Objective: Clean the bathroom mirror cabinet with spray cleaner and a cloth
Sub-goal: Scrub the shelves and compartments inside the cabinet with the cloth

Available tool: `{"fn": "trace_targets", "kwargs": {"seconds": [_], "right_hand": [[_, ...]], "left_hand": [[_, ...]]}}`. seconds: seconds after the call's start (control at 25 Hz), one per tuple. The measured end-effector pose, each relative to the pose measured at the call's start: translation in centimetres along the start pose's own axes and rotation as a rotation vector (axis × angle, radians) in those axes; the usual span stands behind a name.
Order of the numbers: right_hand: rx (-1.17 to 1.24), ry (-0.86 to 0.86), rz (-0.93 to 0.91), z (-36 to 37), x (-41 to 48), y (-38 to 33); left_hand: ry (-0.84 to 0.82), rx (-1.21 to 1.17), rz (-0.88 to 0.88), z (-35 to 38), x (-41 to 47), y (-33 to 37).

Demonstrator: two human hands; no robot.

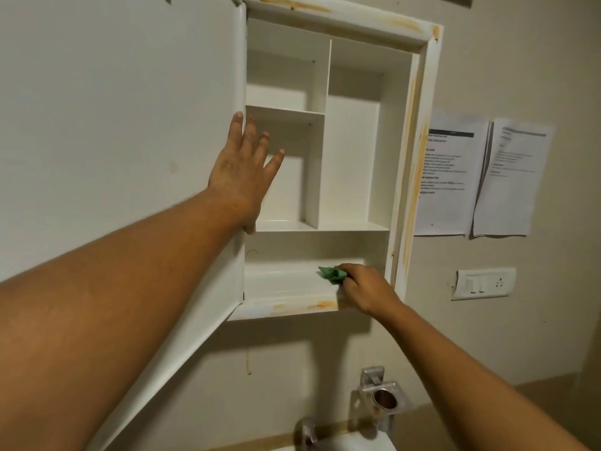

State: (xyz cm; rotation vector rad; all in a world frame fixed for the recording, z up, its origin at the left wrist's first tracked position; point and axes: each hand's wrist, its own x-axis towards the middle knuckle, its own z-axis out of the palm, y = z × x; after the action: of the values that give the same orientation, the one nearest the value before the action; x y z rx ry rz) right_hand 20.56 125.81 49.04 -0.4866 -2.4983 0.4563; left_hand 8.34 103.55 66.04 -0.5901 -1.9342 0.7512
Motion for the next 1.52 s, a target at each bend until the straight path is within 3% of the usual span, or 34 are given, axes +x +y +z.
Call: {"fn": "trace_targets", "kwargs": {"seconds": [0.12,0.36,0.68,0.76,0.96,1.04,1.2,1.32,1.52], "right_hand": [[-0.095,0.043,0.206,1.2,2.0,-2.7],[0.020,-0.040,-0.116,-0.5,-1.9,-0.2],[-0.133,-0.078,0.016,-0.4,2.2,0.5],[-0.299,-0.119,-0.055,-1.4,2.0,0.5],[-1.023,-0.165,-0.204,-3.4,0.7,-1.0],[-1.176,-0.209,-0.250,-4.0,1.8,-1.8],[-1.152,-0.355,-0.176,-5.2,5.1,-2.2],[-1.252,-0.273,-0.222,-3.7,5.4,-1.4],[-1.176,-0.201,-0.246,-2.9,5.6,-0.9]], "left_hand": [[0.020,-0.010,-0.002,0.0,0.0,-0.2],[0.053,-0.104,-0.025,-0.1,0.5,0.6],[0.027,-0.234,-0.036,-1.0,2.0,2.8],[0.014,-0.267,-0.045,-1.1,2.1,2.9],[0.011,-0.298,-0.058,-0.7,2.3,2.6],[0.021,-0.308,-0.058,-0.3,2.4,2.6],[0.030,-0.321,-0.052,0.2,2.4,2.8],[0.041,-0.318,-0.041,0.4,2.6,2.7],[0.056,-0.317,-0.039,0.5,2.4,2.7]]}}
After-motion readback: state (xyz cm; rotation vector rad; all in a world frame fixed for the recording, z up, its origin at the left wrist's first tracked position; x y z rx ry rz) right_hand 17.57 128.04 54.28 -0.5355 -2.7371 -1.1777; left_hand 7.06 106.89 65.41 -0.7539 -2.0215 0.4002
